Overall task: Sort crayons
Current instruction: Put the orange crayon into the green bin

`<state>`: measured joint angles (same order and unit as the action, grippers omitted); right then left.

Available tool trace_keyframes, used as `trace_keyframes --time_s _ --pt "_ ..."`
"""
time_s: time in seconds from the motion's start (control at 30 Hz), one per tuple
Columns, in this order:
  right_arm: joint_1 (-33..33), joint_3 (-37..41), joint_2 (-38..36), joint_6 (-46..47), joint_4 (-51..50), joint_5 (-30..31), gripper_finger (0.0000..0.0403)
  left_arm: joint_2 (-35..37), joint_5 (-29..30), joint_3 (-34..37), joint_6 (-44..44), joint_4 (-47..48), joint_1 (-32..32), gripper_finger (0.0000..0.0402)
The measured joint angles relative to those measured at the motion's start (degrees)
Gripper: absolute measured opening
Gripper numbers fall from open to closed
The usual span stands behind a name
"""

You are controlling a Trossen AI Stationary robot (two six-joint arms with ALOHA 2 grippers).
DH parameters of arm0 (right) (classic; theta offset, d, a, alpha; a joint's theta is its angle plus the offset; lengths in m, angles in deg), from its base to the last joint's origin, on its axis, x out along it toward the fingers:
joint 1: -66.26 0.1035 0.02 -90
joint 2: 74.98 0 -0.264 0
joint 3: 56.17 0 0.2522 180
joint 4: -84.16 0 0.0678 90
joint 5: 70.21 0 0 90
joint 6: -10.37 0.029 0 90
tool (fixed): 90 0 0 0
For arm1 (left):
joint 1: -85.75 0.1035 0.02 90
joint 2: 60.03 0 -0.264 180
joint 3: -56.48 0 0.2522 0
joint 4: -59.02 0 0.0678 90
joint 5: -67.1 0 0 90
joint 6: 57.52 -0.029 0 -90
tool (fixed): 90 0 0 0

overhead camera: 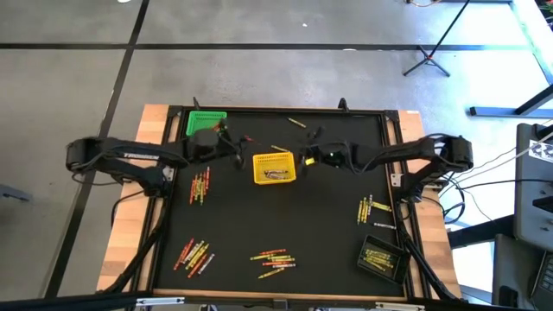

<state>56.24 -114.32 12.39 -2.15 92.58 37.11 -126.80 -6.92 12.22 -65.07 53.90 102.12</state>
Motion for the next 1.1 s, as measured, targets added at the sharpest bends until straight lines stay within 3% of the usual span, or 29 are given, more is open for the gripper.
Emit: trace_keyframes --time_s 0.13,0.2,0.33,0.7,0.83,1.1 --pt "-5.1 0.0 0.5 0.0 -3.3 1.1 0.0186 0.9 8.9 -4.5 -0.6 18.3 4.8 0.0008" --pt "-8.2 0.0 0.7 0.0 -4.2 -1.2 0.0186 0.8 12.0 -5.8 -0.6 25.1 7.8 0.0008" --pt "-13.1 0.0 1.3 0.2 -2.5 -4.1 0.0186 0.7 14.9 -6.3 0.7 30.9 14.7 0.0008" --pt "-20.3 -1.8 5.5 3.7 2.1 -8.8 0.0186 -4.6 14.9 -6.3 1.0 32.4 29.1 0.0014" --pt "-21.5 -4.3 7.3 4.0 -0.5 -12.5 0.0186 -7.4 13.2 -6.3 1.6 33.2 31.0 0.0024" --pt "-22.6 -12.5 13.6 4.3 -11.8 -12.4 0.0186 -9.4 12.1 -6.3 2.7 33.4 32.0 0.0077"
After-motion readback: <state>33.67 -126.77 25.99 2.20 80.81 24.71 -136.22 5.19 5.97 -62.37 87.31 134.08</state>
